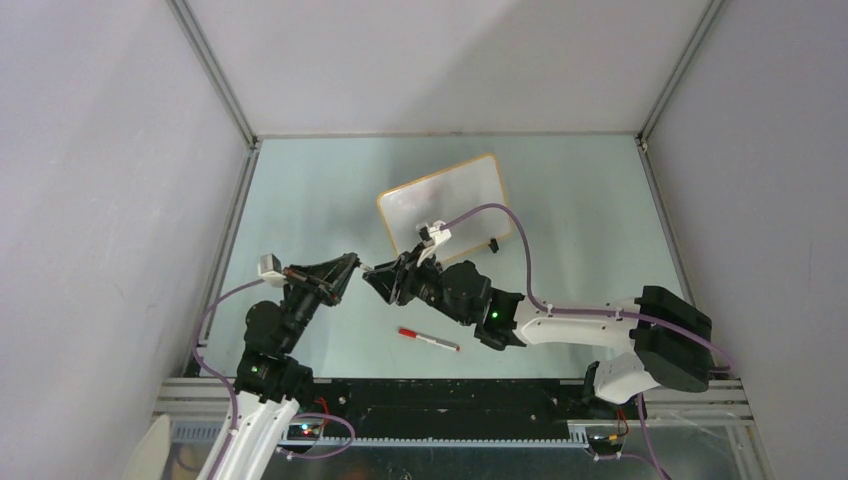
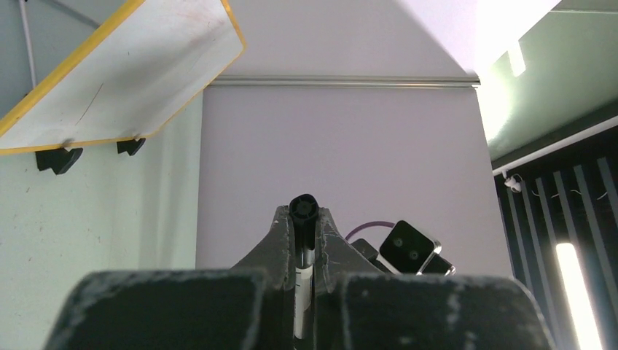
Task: Write a sentence on the whiteboard
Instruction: Open the pen cap from the whiteboard marker.
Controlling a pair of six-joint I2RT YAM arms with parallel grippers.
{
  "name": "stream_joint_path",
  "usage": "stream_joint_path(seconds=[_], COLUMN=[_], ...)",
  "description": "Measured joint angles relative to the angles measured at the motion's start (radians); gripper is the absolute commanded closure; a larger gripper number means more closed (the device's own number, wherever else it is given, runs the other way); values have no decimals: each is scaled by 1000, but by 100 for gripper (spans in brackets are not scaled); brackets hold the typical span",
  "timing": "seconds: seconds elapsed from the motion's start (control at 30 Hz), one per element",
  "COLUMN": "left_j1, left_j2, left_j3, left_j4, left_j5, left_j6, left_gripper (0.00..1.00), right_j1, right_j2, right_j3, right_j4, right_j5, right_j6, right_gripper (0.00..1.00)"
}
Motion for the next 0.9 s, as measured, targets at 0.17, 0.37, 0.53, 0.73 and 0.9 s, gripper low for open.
stream_joint_path(seconds=[0.17,0.37,0.53,0.73,0.9], left_j1=[0,0,0,0,0], left_j2=[0,-1,-10,-16,-19], left_j3=[0,0,0,-4,-10], left_j4=[0,0,0,0,2], left_j5=[-5,-5,-8,-10,-16], left_j6=[0,0,-4,-8,-14], left_gripper=[100,100,100,100,100], right_j1=[0,0,-5,-7,-9], right_j2=[3,4,4,5,4], right_j3=[8,10,10,10,10], right_j4=[-10,-26,-28,-27,-34], right_j5=[-1,-8,-17,-26,-27], right_j6=[0,2,-4,-1,0], right_gripper=[61,81,100,100,100])
